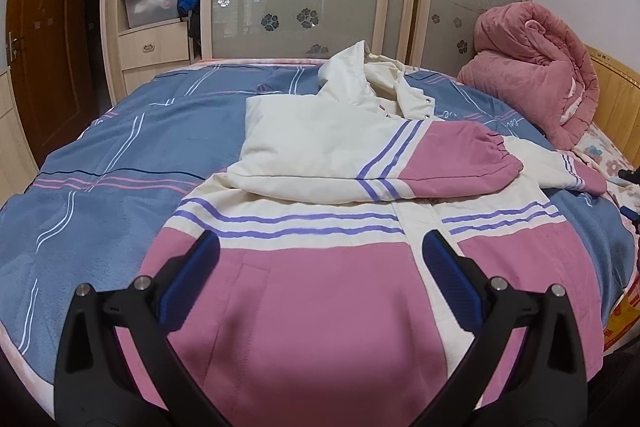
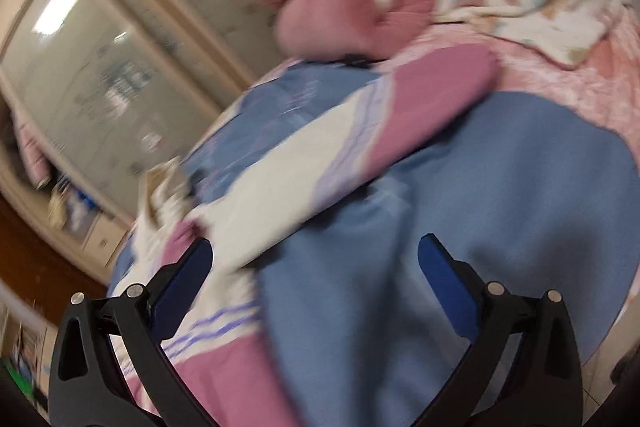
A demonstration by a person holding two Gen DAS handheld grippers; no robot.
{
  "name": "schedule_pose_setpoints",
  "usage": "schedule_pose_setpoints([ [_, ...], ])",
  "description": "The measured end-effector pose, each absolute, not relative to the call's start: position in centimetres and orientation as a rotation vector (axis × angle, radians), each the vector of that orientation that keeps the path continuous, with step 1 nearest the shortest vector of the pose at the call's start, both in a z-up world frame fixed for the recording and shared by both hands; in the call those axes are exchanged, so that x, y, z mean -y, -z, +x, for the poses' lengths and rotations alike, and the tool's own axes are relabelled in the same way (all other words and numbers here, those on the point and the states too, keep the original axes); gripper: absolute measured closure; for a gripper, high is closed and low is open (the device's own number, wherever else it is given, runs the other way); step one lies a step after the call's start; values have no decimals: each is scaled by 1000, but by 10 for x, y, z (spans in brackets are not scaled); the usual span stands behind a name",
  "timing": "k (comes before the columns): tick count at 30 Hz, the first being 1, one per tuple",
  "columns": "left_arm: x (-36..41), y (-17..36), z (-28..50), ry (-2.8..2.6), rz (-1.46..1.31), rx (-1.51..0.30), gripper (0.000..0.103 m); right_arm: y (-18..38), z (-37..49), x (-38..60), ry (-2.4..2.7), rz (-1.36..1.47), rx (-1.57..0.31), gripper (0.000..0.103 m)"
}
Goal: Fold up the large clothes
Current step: 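Move the right tool to the other pink cuff and grasp it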
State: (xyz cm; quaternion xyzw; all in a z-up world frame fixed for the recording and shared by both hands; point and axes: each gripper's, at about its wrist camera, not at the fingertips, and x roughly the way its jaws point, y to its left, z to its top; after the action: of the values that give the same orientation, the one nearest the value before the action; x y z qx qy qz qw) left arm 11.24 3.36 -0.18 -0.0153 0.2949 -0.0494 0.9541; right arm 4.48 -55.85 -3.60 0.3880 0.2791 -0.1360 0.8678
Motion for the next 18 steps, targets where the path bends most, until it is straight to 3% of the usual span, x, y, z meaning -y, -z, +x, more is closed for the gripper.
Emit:
schedule_pose_setpoints([
  [3,-35,3,113,94,-31,-605,2,56,43,608,376,875,-563,7],
  [6,-35,5,114,100,-31,-610,2,78,42,652,399,1030,-540,23],
  [8,-34,6,115,100,-27,-612,2,92,48,675,375,1117,-532,39],
  [13,-29,11,120,98,-17,-630,2,107,71,703,419,1142,-535,61],
  [18,-26,16,124,97,-11,-645,2,115,93,729,472,1175,-508,66],
])
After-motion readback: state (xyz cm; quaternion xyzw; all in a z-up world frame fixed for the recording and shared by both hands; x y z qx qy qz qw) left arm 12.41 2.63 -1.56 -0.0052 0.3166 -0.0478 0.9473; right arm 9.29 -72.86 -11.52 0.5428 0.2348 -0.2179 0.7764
